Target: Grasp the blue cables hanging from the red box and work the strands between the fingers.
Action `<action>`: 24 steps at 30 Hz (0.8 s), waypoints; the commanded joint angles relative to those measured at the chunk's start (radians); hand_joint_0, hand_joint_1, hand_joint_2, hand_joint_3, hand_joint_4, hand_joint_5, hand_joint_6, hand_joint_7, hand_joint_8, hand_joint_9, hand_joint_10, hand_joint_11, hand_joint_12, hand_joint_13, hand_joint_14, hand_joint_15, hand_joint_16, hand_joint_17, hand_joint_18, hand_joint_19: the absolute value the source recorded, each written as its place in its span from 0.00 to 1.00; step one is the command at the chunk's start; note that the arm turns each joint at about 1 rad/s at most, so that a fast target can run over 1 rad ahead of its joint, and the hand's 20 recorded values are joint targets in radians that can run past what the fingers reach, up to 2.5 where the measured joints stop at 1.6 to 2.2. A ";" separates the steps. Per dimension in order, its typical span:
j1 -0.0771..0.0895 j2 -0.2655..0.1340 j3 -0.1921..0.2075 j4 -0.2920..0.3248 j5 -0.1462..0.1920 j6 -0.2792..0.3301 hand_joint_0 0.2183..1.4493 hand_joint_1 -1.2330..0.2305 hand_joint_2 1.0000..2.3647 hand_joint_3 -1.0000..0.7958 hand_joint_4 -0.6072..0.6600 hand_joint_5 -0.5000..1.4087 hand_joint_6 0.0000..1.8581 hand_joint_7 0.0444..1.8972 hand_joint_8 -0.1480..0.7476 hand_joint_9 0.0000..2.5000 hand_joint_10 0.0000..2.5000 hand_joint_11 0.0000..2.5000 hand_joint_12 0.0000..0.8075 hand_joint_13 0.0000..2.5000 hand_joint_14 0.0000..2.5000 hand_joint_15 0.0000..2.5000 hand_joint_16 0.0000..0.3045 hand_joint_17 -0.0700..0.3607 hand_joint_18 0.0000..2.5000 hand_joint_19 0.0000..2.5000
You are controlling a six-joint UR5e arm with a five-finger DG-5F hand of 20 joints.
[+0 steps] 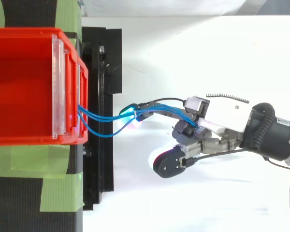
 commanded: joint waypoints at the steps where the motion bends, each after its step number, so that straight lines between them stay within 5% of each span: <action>1: 0.000 0.001 -0.001 0.000 -0.001 0.000 0.40 0.48 0.00 0.00 0.75 0.28 0.00 0.36 0.75 0.76 1.00 1.00 0.76 0.80 1.00 0.74 0.65 0.51 0.96 0.28; 24: -0.001 -0.001 0.000 0.000 0.001 0.000 0.40 0.48 0.00 0.00 0.75 0.28 0.00 0.36 0.75 0.75 1.00 1.00 0.75 0.79 1.00 0.74 0.66 0.51 0.96 0.27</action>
